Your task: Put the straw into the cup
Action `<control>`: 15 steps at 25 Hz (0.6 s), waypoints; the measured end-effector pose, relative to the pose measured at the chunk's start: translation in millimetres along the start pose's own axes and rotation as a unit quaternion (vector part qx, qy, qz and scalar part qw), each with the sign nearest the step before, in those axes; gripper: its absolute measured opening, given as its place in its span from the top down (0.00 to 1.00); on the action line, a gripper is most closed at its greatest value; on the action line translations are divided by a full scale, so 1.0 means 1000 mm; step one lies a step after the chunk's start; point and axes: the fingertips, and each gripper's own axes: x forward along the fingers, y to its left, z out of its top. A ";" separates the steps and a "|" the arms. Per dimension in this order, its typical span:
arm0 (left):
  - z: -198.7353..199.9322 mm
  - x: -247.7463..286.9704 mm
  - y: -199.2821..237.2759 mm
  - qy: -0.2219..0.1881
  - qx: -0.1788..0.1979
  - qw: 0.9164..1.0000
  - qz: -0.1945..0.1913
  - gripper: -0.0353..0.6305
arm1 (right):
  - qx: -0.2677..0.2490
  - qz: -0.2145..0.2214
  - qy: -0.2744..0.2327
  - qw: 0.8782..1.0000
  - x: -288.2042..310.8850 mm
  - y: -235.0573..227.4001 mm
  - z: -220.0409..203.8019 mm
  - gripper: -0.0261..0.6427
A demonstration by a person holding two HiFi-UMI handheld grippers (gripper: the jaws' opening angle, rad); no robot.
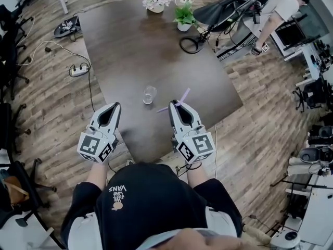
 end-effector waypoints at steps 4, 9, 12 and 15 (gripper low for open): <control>0.000 0.008 0.004 0.003 0.005 1.000 0.005 0.93 | 0.001 0.003 0.002 1.000 0.008 -0.008 0.000 0.90; 0.000 0.019 0.008 0.004 0.001 1.000 0.010 0.93 | 0.001 0.010 0.002 1.000 0.022 -0.018 0.002 0.90; -0.001 0.023 0.009 0.007 -0.001 1.000 0.014 0.93 | -0.002 0.017 -0.003 1.000 0.034 -0.022 0.007 0.90; -0.001 0.026 0.011 0.008 -0.003 1.000 0.018 0.93 | -0.011 0.029 -0.007 0.999 0.049 -0.023 0.013 0.90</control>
